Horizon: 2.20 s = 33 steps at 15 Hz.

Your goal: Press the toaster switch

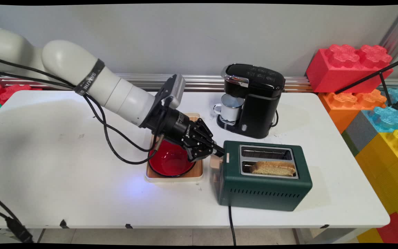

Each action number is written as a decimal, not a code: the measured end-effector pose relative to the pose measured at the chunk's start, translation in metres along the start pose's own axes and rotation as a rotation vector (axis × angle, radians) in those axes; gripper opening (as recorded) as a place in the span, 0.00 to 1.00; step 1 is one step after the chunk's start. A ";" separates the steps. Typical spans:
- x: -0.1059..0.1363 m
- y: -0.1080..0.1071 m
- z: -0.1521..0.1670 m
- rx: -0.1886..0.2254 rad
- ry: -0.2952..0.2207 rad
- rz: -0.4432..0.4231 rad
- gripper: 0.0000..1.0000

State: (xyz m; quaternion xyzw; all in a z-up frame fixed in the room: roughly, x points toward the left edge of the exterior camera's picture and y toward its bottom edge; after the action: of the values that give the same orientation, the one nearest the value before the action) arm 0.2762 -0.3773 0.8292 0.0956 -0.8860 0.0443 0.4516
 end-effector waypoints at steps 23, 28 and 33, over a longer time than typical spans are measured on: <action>-0.031 -0.003 0.026 0.003 -0.029 -0.001 0.00; -0.040 -0.004 0.032 0.000 -0.045 -0.006 0.00; -0.048 -0.005 0.035 -0.002 -0.058 -0.010 0.00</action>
State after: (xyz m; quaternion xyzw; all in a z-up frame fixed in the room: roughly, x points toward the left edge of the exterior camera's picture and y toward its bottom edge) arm 0.2769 -0.3819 0.7696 0.1006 -0.8982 0.0383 0.4261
